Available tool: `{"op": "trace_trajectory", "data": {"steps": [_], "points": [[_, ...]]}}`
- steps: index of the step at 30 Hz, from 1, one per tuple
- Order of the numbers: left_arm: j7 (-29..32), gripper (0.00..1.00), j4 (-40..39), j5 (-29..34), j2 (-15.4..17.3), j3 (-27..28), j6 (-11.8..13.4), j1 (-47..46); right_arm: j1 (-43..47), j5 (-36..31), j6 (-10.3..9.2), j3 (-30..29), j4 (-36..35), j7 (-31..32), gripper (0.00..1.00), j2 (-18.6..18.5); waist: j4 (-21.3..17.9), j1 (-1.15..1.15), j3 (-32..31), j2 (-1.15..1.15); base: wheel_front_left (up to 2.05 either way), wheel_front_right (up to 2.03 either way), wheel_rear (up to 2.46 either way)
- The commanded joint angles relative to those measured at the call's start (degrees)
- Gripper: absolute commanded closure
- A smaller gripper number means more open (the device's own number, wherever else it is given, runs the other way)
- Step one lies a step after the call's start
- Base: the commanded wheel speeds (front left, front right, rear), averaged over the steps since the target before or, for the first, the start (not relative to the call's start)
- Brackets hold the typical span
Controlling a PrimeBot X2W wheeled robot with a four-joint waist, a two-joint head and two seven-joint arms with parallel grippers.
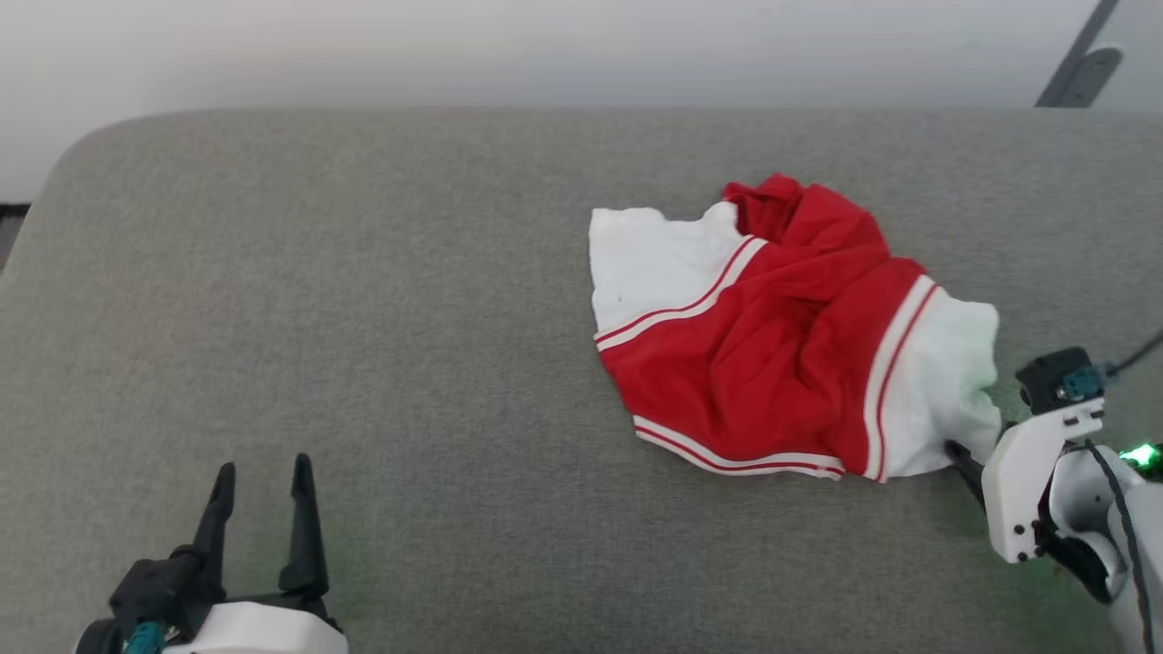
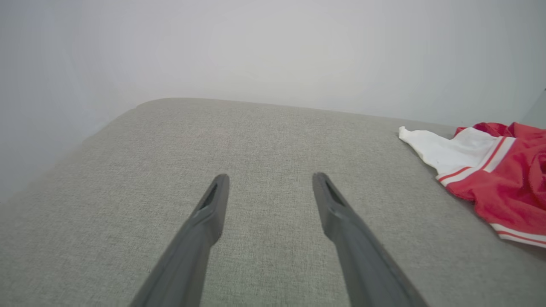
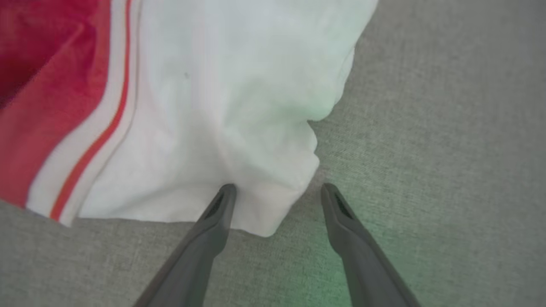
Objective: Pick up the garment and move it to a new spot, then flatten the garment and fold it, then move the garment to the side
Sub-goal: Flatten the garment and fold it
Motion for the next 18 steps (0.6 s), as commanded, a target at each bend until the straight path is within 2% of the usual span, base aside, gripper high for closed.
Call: {"op": "trace_trajectory", "data": {"steps": [1, 4, 5, 7, 14, 18], "points": [[-0.3, 0.0, 0.1, 0.3, -0.1, -0.2, -0.4, -0.5, -0.3, 0.1, -0.02, 0.8, 0.2, 0.9, 0.0, -0.3, 1.0, 0.0, 0.9, 0.0, 0.0, 0.0, 0.0], [-0.3, 0.0, 0.4, 0.2, -0.4, -0.7, -0.4, -1.1, -1.6, 4.3, -0.02, 4.7, 0.0, 5.3, 0.0, -1.9, 2.3, 0.0, 1.8, 0.0, 0.0, 0.0, 0.0], [-0.3, 0.0, 0.5, 0.0, -0.4, -0.7, -0.4, -1.2, -1.9, 5.2, 0.0, 5.7, -0.1, 6.3, 0.55, -2.4, 2.6, 0.0, 1.9, 0.0, 0.0, 0.0, 0.0], [-0.3, 0.0, 0.6, -0.2, -0.5, -0.6, -0.2, -0.9, -2.3, 7.3, 0.0, 6.4, -0.4, 7.1, 1.0, -3.2, 3.0, 0.0, 2.1, 0.0, 0.0, 0.0, 0.0], [-0.3, 0.0, 0.0, -1.1, -0.6, -0.8, 0.4, -1.0, -2.0, 7.8, -0.15, 2.3, 0.4, 4.4, 1.0, -6.4, 2.5, 0.0, 2.4, 0.0, 0.0, 0.0, 0.0], [-0.3, 0.0, -0.9, -0.7, -0.6, -1.0, 0.3, -1.8, -1.4, 6.7, -0.11, -2.8, 0.1, 2.5, 1.0, -7.4, 1.4, 0.0, 3.0, 0.0, 0.0, 0.0, 0.0]]}}
